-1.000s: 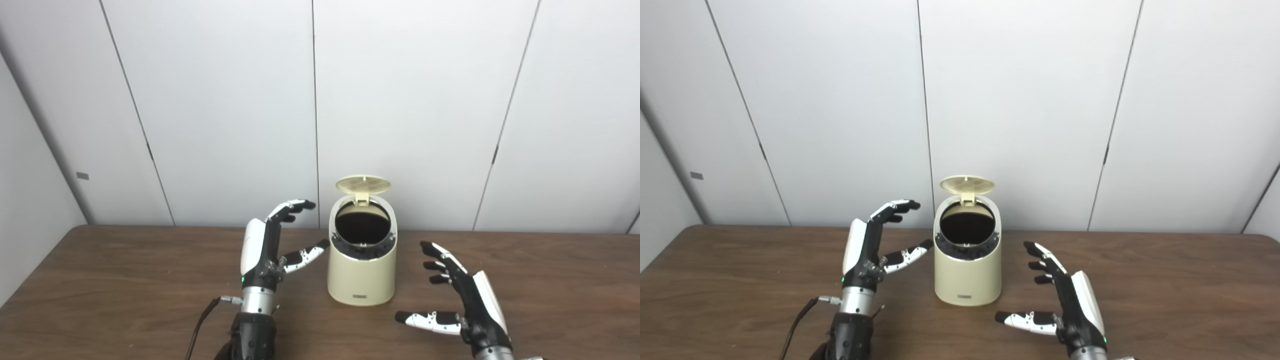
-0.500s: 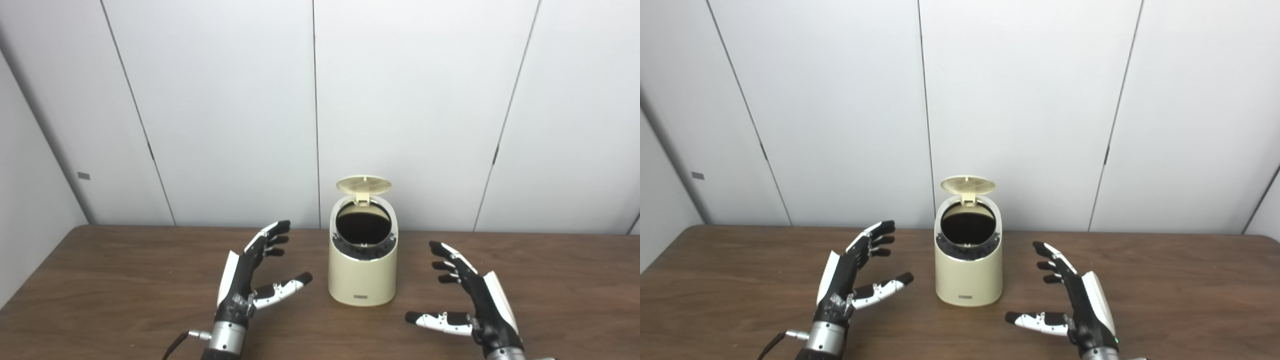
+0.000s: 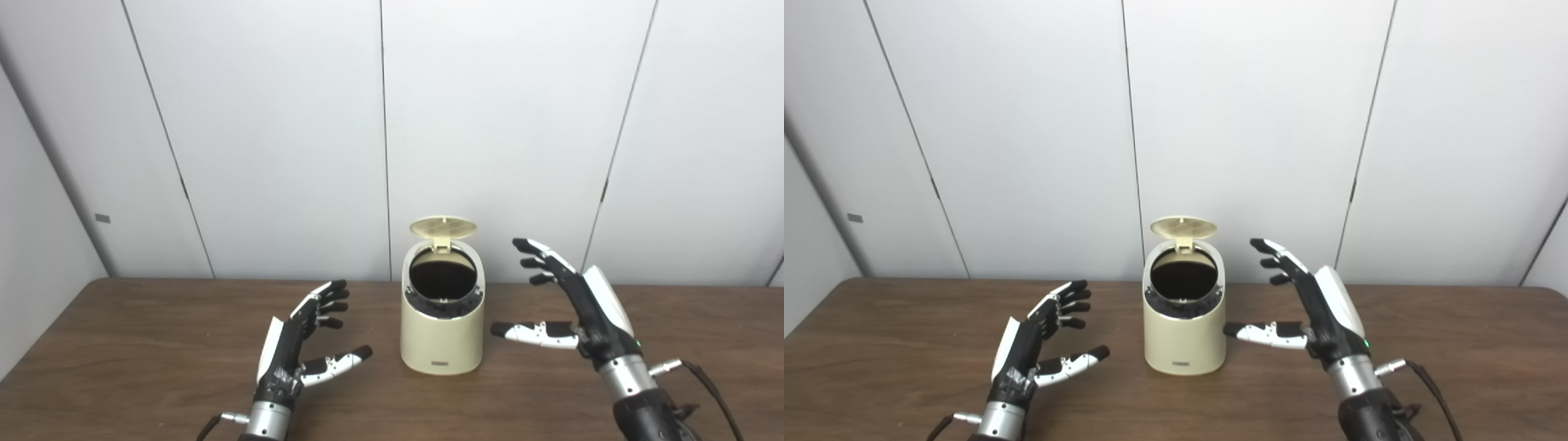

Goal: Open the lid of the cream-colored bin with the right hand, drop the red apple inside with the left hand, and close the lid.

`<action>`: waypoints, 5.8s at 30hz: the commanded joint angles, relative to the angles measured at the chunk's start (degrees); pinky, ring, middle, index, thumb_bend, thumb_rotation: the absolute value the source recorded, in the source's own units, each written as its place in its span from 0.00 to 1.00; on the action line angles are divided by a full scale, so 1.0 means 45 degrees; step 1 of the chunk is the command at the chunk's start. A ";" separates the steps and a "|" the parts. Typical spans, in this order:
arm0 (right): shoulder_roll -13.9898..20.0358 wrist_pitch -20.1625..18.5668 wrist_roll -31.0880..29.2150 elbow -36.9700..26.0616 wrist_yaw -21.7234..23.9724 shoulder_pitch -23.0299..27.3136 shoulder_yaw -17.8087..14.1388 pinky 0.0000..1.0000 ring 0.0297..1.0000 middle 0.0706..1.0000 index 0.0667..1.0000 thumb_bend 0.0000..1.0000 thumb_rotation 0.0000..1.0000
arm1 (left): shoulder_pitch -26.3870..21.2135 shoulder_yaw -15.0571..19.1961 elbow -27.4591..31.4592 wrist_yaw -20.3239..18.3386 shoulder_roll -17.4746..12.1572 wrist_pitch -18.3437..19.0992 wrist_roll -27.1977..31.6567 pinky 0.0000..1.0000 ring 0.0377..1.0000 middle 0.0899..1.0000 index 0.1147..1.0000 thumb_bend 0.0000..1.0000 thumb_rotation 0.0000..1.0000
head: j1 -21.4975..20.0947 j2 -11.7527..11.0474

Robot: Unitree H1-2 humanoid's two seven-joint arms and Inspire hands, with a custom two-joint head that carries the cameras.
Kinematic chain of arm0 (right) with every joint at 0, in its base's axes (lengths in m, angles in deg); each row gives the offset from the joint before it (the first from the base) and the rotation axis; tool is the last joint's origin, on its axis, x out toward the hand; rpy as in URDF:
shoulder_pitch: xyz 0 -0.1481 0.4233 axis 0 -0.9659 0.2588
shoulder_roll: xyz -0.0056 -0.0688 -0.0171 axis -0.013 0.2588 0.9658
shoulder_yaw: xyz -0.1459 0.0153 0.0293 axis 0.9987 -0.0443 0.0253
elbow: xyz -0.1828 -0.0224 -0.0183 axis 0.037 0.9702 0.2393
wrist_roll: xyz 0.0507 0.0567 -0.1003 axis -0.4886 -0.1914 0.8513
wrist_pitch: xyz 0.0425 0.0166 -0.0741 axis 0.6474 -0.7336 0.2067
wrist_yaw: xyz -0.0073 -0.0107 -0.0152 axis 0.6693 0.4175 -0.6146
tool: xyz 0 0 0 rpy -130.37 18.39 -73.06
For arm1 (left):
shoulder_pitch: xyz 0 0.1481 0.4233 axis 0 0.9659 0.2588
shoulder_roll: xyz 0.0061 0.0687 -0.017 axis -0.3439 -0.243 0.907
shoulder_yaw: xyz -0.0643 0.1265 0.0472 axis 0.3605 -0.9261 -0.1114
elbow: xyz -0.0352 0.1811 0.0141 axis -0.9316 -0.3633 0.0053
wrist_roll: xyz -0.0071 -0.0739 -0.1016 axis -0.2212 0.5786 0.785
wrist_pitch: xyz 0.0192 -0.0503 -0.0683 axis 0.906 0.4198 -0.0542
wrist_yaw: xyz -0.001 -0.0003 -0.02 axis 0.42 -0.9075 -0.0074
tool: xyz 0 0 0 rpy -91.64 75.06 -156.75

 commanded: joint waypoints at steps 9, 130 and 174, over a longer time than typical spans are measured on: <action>0.0853 -0.1169 0.1918 -0.0491 0.1848 0.3297 0.0779 0.65 0.84 0.87 0.86 0.65 0.52 | 0.0159 -0.0011 -0.1104 0.0124 0.0088 -0.0301 -0.0030 0.63 0.73 0.76 0.76 0.71 0.00 | -0.0106 -0.0155; 0.1365 -0.0484 0.4053 -0.1312 0.4567 0.2598 0.2647 0.83 0.84 0.69 0.70 0.66 0.45 | 0.0548 0.0230 0.0183 -0.0506 0.0039 0.0561 0.0046 0.64 0.73 0.76 0.75 0.71 0.00 | 0.0035 0.0895; 0.1382 -0.1534 0.4641 -0.1798 0.6713 0.2535 0.3180 0.85 0.86 0.70 0.72 0.69 0.45 | 0.0653 0.0316 0.0600 -0.0661 0.0052 0.0772 0.0072 0.62 0.71 0.75 0.75 0.70 0.00 | 0.0162 0.1239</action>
